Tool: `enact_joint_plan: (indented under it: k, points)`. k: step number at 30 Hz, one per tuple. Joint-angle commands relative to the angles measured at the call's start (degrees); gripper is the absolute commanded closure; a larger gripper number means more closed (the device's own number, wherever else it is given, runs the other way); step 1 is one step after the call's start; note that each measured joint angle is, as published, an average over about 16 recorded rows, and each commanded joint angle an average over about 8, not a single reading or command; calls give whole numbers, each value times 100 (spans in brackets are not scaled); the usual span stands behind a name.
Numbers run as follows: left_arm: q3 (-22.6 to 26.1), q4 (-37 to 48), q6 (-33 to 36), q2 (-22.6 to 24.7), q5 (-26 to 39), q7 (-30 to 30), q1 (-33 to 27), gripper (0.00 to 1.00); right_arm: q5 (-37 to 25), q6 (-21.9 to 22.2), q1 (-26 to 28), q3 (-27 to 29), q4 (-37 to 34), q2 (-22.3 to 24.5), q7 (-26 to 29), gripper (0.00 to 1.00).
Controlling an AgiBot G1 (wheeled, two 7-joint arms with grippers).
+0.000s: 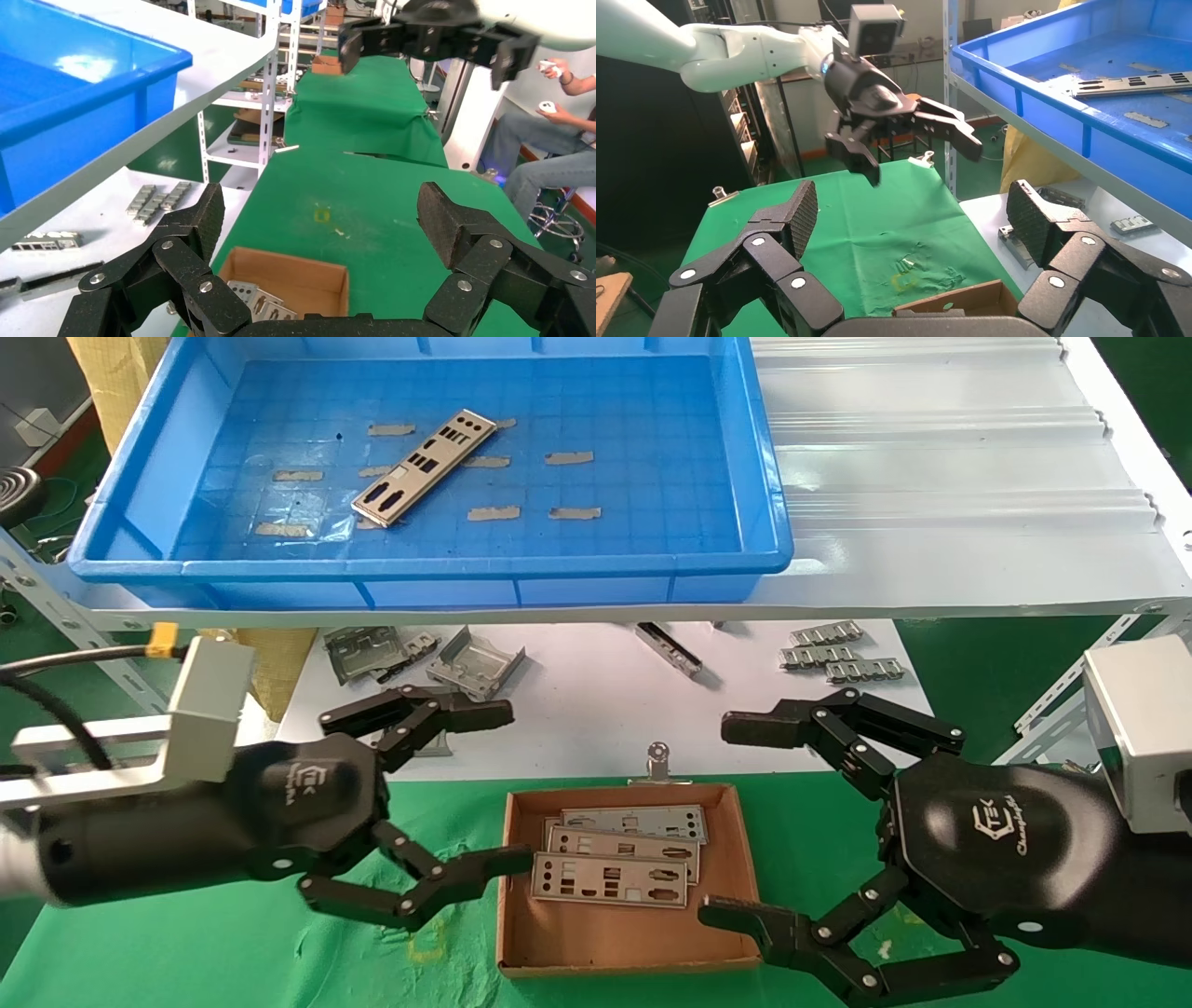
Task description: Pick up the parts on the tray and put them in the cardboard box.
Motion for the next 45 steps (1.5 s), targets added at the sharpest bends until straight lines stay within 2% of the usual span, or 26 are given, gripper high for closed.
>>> enact_joint_plan:
  k: [1, 21, 45]
  points:
    - [-95, -191, -7, -119, -47, -92, 87, 0, 0, 0, 0, 0, 0, 0, 0, 0]
    - [-958, -1943, -62, -1201, -477, -915, 884, 0, 1, 1, -1, 0, -1, 0, 0, 0]
    - [-924, -1867, -68, -1159, -465, -893, 856, 0, 1, 1, -1, 0, -1, 1, 0, 0]
